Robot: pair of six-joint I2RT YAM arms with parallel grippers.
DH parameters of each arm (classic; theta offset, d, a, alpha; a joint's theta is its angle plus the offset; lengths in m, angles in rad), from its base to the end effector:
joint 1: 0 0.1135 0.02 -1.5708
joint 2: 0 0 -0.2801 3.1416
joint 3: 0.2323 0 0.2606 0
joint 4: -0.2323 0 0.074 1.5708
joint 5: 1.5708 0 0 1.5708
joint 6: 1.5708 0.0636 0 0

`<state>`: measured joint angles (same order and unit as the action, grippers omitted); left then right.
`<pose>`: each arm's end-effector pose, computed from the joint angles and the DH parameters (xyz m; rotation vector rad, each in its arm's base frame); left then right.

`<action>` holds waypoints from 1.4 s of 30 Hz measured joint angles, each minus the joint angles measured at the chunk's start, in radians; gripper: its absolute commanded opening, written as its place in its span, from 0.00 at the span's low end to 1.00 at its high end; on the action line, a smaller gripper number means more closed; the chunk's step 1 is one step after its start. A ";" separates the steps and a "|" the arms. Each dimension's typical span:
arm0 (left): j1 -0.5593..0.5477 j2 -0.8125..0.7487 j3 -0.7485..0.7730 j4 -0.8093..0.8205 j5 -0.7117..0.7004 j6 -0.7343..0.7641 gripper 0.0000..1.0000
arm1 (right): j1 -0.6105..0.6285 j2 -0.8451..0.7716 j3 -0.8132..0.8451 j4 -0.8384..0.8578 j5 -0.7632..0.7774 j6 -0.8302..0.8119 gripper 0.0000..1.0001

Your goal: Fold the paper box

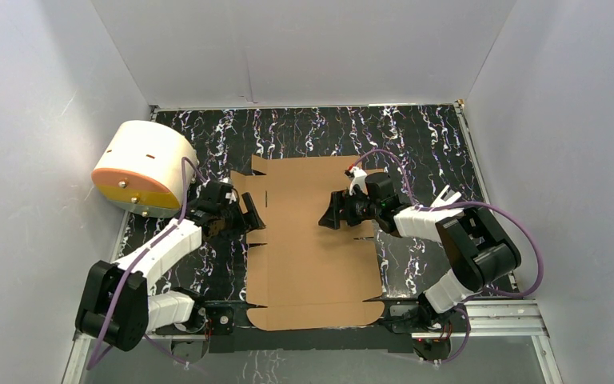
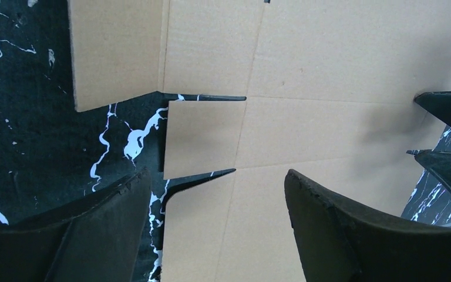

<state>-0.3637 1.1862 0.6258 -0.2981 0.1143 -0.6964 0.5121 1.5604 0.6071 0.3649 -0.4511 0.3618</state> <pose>0.2323 -0.0962 0.1853 -0.3640 2.4916 -0.5978 0.2671 0.1820 0.1487 -0.4432 2.2175 0.9747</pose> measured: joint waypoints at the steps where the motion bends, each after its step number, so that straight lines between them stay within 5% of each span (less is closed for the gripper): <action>1: 0.000 0.009 -0.002 0.013 0.000 0.000 0.81 | 0.001 0.000 -0.001 0.003 0.000 0.000 0.98; 18: 0.002 0.087 -0.050 0.133 0.067 -0.023 0.71 | 0.009 0.014 -0.017 0.066 0.012 0.002 0.99; 30: 0.003 -0.010 -0.003 0.109 0.138 -0.046 0.63 | 0.013 0.032 -0.017 0.111 0.033 0.002 0.99; 42: -0.040 0.062 0.049 0.148 0.227 -0.071 0.66 | 0.020 0.035 -0.019 0.121 0.037 0.005 0.99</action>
<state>-0.4034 1.2484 0.6750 -0.1497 0.3416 -0.7673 0.5323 1.5959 0.5884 0.4858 -0.4141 0.3672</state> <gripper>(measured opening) 0.626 0.984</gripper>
